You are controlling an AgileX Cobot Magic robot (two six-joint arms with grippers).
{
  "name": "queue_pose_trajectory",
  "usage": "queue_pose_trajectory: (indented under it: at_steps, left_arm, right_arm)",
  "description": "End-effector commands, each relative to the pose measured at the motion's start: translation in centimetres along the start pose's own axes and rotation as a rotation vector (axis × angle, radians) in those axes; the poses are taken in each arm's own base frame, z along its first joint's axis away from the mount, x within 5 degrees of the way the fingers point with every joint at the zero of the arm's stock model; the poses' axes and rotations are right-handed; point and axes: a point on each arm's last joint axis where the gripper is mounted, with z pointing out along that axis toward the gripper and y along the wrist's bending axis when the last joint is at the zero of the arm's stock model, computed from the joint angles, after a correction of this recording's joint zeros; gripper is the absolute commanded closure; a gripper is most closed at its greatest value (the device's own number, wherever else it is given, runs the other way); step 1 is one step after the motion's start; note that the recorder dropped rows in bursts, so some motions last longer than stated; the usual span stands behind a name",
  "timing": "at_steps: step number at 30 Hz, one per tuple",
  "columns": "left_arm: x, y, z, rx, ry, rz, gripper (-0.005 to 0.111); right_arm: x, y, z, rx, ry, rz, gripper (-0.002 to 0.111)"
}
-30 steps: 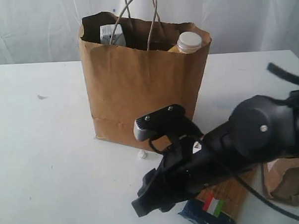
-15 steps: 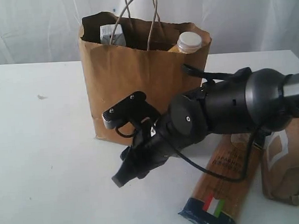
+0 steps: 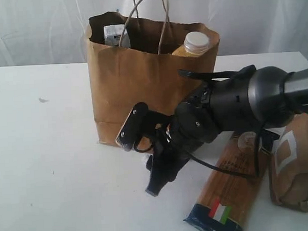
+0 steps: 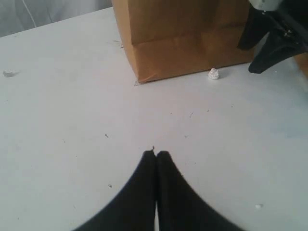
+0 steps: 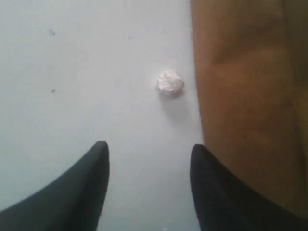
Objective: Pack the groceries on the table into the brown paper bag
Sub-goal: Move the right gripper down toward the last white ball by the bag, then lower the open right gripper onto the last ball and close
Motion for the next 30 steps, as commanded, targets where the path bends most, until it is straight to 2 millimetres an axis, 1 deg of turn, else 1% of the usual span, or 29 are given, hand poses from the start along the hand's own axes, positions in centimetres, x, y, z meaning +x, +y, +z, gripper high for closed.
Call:
queue_pose_trajectory:
  at_steps: [1, 3, 6, 11, 16, 21, 28, 30]
  left_arm:
    - [0.2, 0.0, 0.0, 0.0, 0.003, 0.005, 0.107]
    - [0.2, 0.0, 0.0, 0.0, 0.003, 0.005, 0.107]
    - [0.2, 0.0, 0.0, 0.0, 0.003, 0.005, 0.107]
    - [0.2, 0.0, 0.0, 0.0, 0.003, 0.005, 0.107]
    - [0.2, 0.0, 0.0, 0.0, 0.003, 0.005, 0.107]
    - [0.2, 0.0, 0.0, 0.0, 0.003, 0.005, 0.107]
    - [0.2, 0.0, 0.0, 0.0, 0.003, 0.005, 0.107]
    - [0.2, 0.0, 0.0, 0.0, 0.003, 0.005, 0.107]
  right_arm:
    - [-0.6, -0.7, 0.5, -0.032, 0.012, 0.503, 0.06]
    - [-1.3, -0.7, 0.6, -0.053, 0.002, 0.644, 0.06]
    - [-2.2, -0.6, 1.1, -0.1, -0.01, 0.772, 0.06]
    - [-2.7, -0.7, 2.7, -0.114, 0.007, 0.855, 0.06]
    - [-2.9, -0.8, 4.0, -0.112, 0.024, 0.878, 0.06]
    - [-2.5, -0.6, 5.2, -0.109, 0.044, 0.88, 0.06]
    - [-2.4, -0.6, 5.7, -0.103, 0.042, 0.894, 0.06]
    - [-2.4, -0.6, 5.7, -0.103, 0.038, 0.9, 0.062]
